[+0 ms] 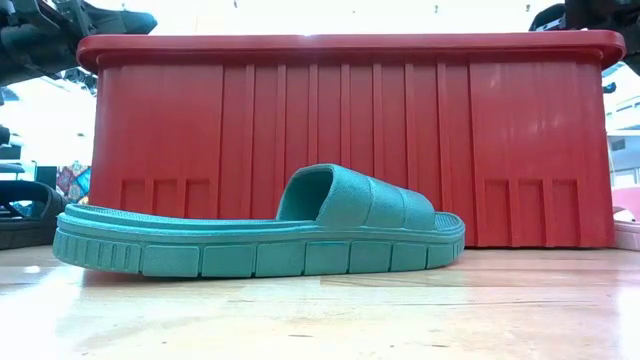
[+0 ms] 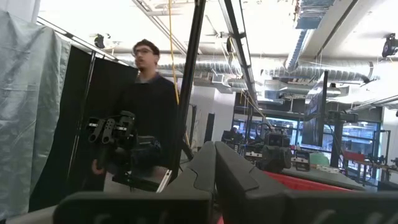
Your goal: Pick and place slides into bin
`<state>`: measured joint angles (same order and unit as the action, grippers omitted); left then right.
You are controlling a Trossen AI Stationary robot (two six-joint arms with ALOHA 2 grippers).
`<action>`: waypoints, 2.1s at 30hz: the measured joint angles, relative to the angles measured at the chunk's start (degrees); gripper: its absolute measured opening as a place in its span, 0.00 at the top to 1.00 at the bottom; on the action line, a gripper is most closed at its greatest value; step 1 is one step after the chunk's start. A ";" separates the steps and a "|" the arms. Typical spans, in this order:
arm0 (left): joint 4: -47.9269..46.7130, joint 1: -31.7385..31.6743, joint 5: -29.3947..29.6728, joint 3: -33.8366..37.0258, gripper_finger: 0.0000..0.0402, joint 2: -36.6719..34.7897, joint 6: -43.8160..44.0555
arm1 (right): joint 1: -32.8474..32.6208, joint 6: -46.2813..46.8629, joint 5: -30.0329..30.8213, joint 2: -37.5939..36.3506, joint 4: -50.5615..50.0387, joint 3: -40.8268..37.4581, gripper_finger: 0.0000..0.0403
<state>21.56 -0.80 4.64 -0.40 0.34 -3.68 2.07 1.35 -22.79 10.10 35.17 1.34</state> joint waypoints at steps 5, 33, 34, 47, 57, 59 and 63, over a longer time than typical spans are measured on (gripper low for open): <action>0.00 0.01 0.00 0.00 0.93 0.01 -0.02 | 0.00 0.01 0.00 -0.01 0.01 0.00 0.97; 0.00 0.00 0.02 0.00 0.91 0.02 -0.02 | 0.00 -0.01 0.00 0.00 0.00 0.00 0.97; 0.00 0.02 0.00 0.00 0.92 0.02 0.00 | 0.00 -0.01 0.00 0.01 0.01 0.00 0.97; 0.00 0.02 0.00 0.00 0.92 0.02 0.00 | 0.02 0.00 0.00 0.00 0.00 0.00 0.97; 0.00 0.02 0.01 0.00 0.93 0.01 0.00 | 0.11 6.71 8.84 0.03 0.72 -0.01 0.97; 0.00 0.02 0.02 0.00 0.94 0.00 0.00 | 0.11 10.78 8.89 0.03 0.67 -0.01 0.97; 0.00 0.02 0.02 -0.01 0.94 0.02 -0.01 | 0.11 13.24 11.63 0.05 0.68 -0.01 0.97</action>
<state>21.56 -0.78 4.67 -0.42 0.36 -3.69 2.17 14.59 -11.16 10.15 35.85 1.33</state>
